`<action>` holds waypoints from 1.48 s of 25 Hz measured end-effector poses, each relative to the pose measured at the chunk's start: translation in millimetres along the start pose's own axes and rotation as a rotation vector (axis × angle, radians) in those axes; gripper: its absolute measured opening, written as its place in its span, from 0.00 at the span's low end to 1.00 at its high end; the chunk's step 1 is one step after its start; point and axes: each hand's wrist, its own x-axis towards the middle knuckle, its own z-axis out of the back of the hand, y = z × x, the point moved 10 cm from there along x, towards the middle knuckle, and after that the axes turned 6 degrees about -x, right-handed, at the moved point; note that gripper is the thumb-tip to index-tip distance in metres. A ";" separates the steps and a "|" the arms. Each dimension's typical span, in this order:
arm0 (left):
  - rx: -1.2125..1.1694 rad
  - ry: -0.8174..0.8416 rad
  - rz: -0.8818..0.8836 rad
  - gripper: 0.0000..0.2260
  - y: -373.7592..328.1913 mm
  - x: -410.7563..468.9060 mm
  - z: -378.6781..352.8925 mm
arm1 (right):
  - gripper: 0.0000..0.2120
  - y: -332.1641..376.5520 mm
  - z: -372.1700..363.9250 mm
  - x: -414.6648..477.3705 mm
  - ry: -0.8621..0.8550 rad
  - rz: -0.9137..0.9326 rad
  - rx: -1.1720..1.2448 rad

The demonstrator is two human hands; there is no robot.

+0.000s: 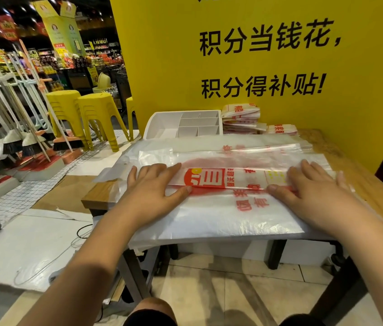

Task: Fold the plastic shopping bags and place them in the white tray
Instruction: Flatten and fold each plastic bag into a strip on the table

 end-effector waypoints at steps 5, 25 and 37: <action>-0.039 -0.032 -0.124 0.31 -15.6 7.9 14.7 | 0.32 38.0 18.3 -1.4 -0.073 0.275 0.123; 0.071 -0.143 -0.084 0.17 -31.0 63.4 44.7 | 0.19 33.1 38.9 53.3 -0.307 0.147 0.004; 0.084 -0.051 -0.081 0.21 -8.5 55.5 19.0 | 0.14 41.0 19.3 53.5 -0.320 0.348 0.274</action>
